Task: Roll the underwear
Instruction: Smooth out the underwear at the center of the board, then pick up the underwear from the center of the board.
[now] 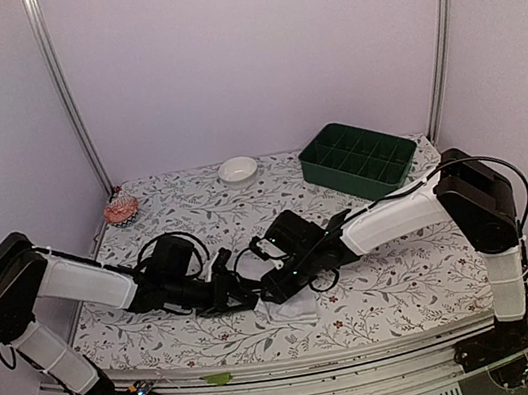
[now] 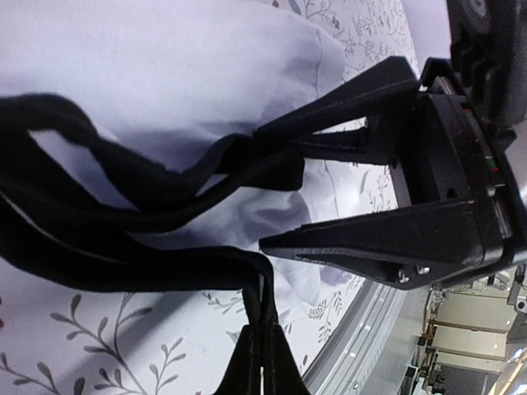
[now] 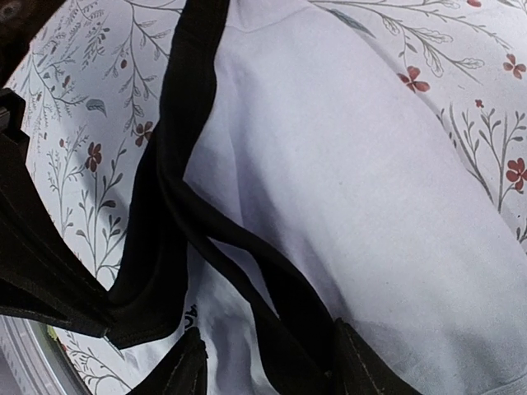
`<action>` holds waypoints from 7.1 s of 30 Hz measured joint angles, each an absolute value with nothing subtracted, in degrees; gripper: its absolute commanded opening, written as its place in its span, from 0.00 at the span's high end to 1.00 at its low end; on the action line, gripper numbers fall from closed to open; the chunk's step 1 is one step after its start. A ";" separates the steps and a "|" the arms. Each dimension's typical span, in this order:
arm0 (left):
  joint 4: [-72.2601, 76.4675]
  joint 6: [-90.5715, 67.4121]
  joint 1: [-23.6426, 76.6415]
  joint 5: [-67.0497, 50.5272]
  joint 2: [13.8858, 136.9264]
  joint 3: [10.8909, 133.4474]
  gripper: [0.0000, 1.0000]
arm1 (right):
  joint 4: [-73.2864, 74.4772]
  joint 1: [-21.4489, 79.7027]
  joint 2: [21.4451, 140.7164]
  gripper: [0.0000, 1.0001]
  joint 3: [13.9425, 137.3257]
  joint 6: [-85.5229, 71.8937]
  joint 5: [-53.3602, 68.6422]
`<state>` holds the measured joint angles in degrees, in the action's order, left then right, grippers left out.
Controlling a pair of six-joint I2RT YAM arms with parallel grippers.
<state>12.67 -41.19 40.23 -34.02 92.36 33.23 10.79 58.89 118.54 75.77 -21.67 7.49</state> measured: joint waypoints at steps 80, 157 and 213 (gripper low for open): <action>-9.41 -37.12 34.87 -33.95 67.40 25.19 0.51 | 5.08 58.65 105.21 0.65 65.12 -31.07 33.87; -12.43 46.09 52.14 -20.38 72.07 29.32 0.72 | 4.47 71.20 102.08 1.00 51.44 11.35 -2.07; -17.23 47.03 48.23 -21.37 81.65 41.60 1.00 | 8.60 64.18 90.87 1.00 48.49 8.40 2.04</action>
